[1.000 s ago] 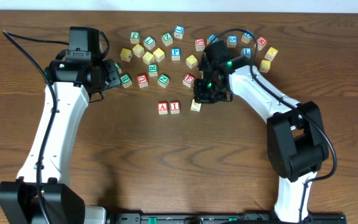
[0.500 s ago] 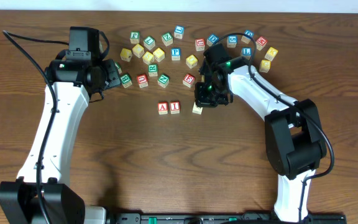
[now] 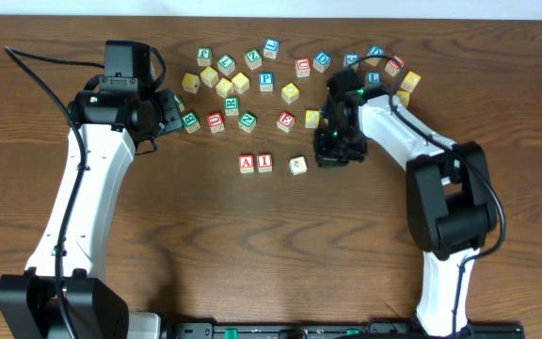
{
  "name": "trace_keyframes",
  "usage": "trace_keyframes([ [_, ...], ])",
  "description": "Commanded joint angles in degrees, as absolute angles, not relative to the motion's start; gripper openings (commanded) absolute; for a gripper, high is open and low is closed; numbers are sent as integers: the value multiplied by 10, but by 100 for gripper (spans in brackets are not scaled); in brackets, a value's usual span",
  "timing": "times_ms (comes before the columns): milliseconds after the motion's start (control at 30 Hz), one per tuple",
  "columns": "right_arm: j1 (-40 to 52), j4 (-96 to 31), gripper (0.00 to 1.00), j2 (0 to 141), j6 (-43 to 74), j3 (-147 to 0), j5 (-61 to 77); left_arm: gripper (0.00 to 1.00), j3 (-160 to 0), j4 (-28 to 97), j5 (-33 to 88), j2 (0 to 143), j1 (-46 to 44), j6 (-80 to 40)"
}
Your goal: Spell out AI2
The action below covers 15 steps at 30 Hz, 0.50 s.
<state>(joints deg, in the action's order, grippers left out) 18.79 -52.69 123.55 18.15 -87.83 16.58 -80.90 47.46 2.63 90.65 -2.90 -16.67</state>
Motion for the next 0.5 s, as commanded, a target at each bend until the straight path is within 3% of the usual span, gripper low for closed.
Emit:
trace_keyframes([
  [0,183,-517,4,1253,114,-872,145,50,-804,473,18,906,-28,-161],
  [267,184,-510,1,1250,53,-910,192,50,-804,472,18,906,-28,-161],
  [467,190,-535,9,1237,-7,-967,205,50,-804,472,18,906,-28,-161],
])
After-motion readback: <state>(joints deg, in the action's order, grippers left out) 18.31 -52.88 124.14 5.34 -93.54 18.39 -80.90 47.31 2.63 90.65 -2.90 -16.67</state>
